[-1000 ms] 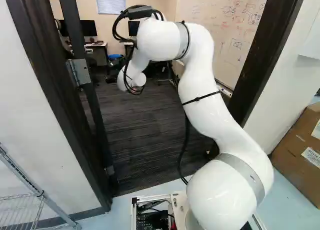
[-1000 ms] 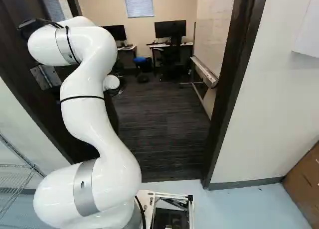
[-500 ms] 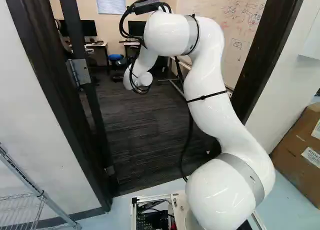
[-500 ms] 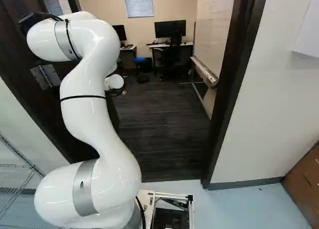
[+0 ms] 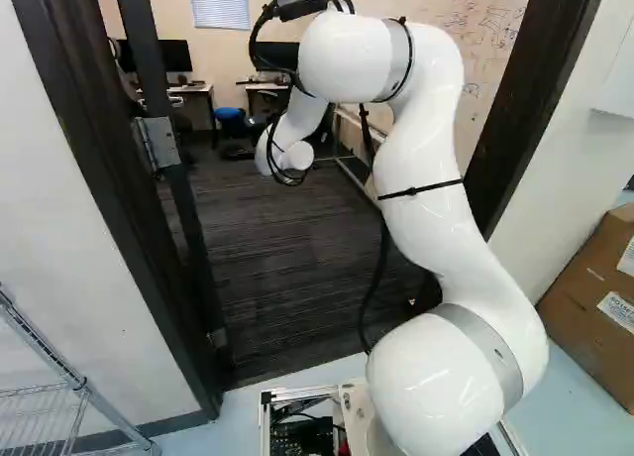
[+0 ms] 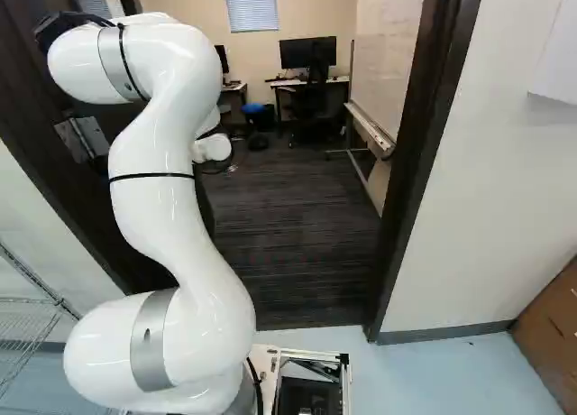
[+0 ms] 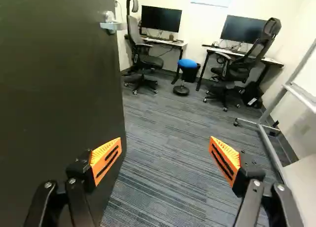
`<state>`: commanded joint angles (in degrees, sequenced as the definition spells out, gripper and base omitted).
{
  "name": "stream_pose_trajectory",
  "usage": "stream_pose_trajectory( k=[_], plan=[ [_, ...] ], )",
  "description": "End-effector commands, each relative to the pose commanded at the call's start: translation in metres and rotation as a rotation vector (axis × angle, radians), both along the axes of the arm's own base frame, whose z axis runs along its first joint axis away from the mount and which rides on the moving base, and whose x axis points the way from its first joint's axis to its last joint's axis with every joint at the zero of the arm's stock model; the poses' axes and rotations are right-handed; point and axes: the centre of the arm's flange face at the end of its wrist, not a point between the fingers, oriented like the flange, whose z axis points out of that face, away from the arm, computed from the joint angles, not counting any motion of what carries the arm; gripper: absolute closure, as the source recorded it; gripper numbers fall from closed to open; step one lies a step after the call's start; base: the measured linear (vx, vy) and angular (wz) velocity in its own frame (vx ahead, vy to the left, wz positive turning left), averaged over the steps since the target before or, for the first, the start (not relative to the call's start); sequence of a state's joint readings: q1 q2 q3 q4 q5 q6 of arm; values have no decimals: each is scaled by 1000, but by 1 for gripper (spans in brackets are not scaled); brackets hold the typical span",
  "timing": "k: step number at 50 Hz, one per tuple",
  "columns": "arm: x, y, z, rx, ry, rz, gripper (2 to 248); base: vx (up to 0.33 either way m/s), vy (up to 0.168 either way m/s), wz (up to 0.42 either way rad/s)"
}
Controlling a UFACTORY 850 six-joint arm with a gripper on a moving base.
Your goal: Open the door and move inside
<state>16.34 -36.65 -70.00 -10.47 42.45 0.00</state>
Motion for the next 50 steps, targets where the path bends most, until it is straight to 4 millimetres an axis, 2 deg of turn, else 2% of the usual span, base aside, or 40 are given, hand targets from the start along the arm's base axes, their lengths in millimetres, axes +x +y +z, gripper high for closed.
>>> stream_pose_trajectory(
  k=[50],
  plan=[
    [-9, -92, 6, 77, 43, -249, 3, 0, 0, 0]
  ],
)
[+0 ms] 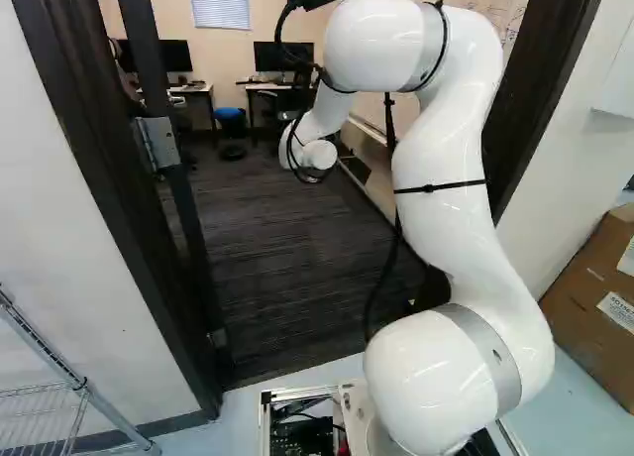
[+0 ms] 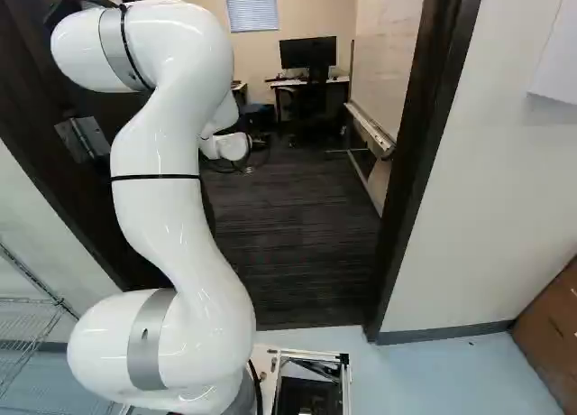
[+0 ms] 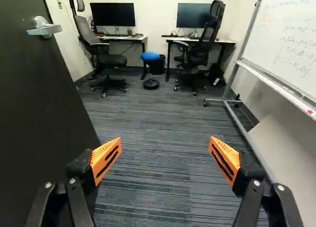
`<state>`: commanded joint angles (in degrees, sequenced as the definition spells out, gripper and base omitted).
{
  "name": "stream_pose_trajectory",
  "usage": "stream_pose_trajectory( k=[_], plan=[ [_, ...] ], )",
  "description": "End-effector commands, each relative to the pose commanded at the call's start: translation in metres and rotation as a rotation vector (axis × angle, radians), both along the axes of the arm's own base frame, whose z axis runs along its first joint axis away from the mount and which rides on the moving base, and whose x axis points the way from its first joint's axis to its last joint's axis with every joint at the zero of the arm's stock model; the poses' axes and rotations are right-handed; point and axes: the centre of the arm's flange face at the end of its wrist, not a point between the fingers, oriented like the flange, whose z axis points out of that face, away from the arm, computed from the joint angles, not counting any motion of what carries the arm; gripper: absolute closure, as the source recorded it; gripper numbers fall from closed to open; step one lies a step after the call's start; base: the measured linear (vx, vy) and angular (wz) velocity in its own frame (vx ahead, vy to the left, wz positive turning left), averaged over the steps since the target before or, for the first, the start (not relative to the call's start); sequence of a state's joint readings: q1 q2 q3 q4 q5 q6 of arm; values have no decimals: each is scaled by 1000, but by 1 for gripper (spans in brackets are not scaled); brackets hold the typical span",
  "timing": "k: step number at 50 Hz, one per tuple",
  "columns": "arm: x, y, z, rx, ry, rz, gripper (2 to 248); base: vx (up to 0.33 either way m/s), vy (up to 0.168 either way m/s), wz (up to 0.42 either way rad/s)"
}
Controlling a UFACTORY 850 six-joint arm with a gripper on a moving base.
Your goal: Open the door and move inside
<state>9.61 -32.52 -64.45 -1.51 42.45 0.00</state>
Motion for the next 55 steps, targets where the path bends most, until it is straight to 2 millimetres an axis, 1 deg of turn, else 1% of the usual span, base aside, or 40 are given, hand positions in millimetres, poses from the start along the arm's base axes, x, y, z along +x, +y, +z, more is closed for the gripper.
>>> stream_pose_trajectory(
  k=[9, 30, 43, 55],
  plan=[
    [-2, -14, 1, 0, 3, -22, 3, 0, 0, 0],
    [-9, -17, 3, 0, 5, -25, 3, 0, 0, 0],
    [-21, -22, 6, 1, 7, -31, 3, 0, 0, 0],
    [-38, -29, 10, 1, 10, -40, 3, 0, 0, 0]
  ],
)
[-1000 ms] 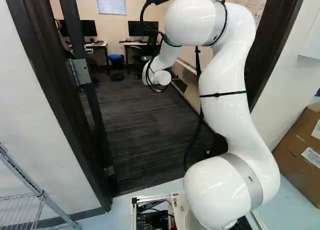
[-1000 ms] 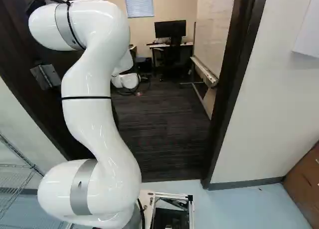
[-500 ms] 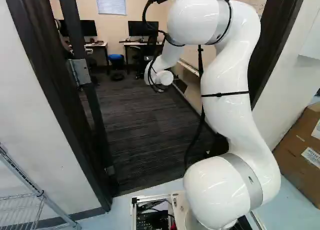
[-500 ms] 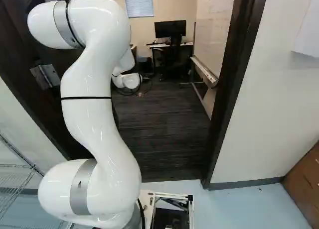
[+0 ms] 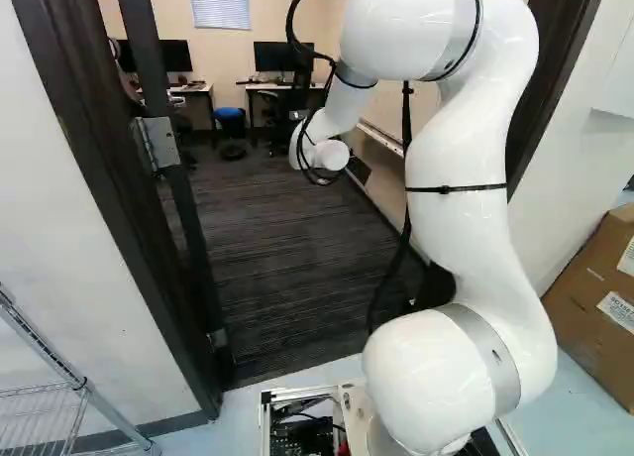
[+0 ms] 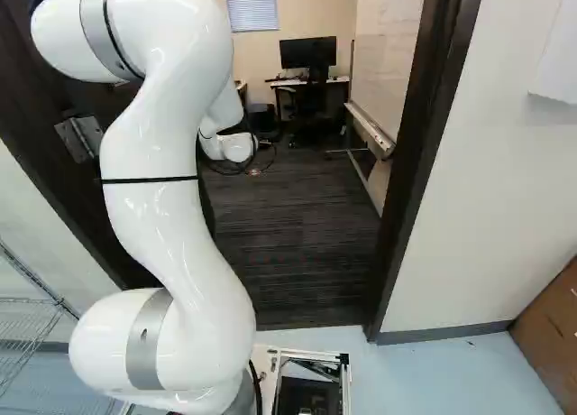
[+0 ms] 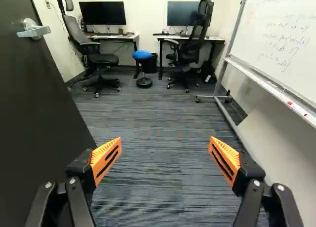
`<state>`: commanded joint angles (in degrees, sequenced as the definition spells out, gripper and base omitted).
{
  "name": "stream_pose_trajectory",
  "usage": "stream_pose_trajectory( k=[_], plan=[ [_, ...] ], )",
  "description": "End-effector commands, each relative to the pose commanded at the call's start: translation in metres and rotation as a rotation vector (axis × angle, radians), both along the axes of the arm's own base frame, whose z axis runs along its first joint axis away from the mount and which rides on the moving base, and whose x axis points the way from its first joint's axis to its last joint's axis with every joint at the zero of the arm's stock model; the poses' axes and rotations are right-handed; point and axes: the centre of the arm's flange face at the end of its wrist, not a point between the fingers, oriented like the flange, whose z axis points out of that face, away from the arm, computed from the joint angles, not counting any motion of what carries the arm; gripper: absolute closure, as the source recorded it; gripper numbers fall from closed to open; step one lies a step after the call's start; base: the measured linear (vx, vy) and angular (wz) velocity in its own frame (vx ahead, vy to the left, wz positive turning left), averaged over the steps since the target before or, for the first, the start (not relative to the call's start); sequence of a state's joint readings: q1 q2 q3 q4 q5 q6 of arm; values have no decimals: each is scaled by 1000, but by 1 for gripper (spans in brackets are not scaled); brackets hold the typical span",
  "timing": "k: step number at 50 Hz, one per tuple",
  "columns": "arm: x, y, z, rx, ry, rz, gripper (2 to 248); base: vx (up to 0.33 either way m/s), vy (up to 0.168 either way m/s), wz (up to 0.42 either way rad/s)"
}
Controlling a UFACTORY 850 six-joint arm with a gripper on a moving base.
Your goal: Open the door and move inside
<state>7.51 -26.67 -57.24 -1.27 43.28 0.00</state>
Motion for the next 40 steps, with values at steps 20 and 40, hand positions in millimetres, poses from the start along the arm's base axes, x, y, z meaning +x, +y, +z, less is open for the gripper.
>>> stream_pose_trajectory(
  k=[20, 40],
  plan=[
    [-41, -16, 7, 1, 7, -20, 3, 0, 0, 0],
    [-100, -35, 12, 2, 16, -47, 3, 0, 0, 0]
  ],
)
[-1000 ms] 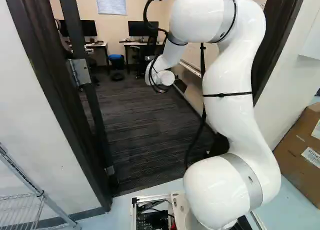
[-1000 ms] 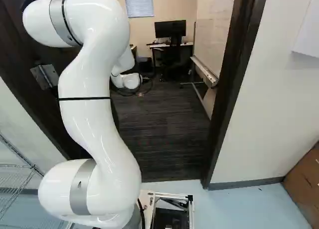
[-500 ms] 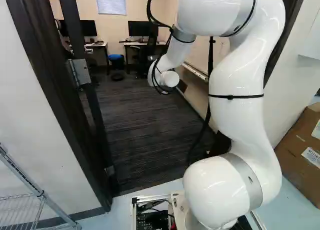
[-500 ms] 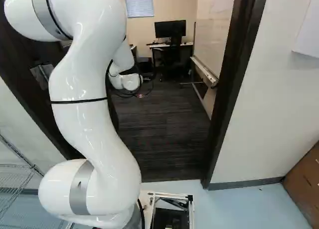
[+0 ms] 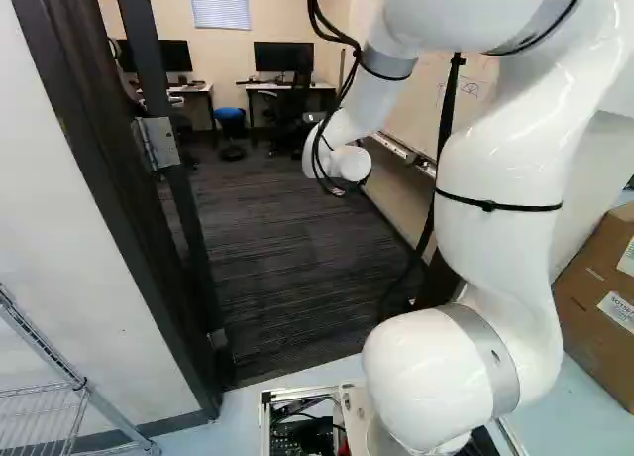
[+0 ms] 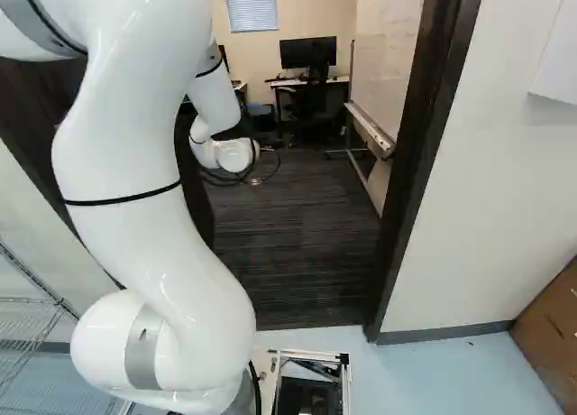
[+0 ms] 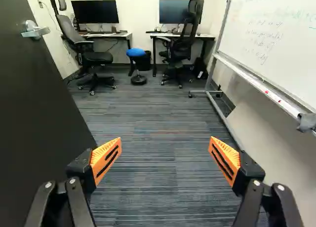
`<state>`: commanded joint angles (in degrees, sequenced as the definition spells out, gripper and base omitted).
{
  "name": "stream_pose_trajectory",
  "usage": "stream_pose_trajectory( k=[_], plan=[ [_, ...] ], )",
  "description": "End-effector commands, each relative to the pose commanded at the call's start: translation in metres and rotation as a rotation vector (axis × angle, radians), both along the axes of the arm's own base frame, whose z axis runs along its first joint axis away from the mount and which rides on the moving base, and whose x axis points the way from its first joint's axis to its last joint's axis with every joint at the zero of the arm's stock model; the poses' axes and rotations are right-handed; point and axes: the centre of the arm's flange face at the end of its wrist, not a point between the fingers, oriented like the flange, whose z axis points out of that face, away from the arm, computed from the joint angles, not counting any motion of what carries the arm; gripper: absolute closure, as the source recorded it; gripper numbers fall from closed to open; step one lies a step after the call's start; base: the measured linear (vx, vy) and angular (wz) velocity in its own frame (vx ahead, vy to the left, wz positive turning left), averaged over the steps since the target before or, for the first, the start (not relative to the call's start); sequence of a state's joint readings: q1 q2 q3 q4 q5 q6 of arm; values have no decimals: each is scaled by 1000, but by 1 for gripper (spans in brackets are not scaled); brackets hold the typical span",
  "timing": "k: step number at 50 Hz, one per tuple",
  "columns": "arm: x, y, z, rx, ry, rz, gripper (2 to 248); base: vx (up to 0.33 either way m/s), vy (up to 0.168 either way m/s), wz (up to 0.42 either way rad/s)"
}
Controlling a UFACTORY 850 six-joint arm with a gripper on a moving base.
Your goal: Open the door and move inside
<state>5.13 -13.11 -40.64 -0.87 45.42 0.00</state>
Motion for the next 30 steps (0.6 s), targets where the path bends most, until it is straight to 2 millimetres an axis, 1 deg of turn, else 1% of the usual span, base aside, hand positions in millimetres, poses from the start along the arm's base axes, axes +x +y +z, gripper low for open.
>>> stream_pose_trajectory(
  k=[24, 30],
  plan=[
    [-90, -23, -6, 2, 14, -40, 3, 0, 0, 0],
    [-109, -27, -9, 2, 16, -49, 3, 0, 0, 0]
  ],
)
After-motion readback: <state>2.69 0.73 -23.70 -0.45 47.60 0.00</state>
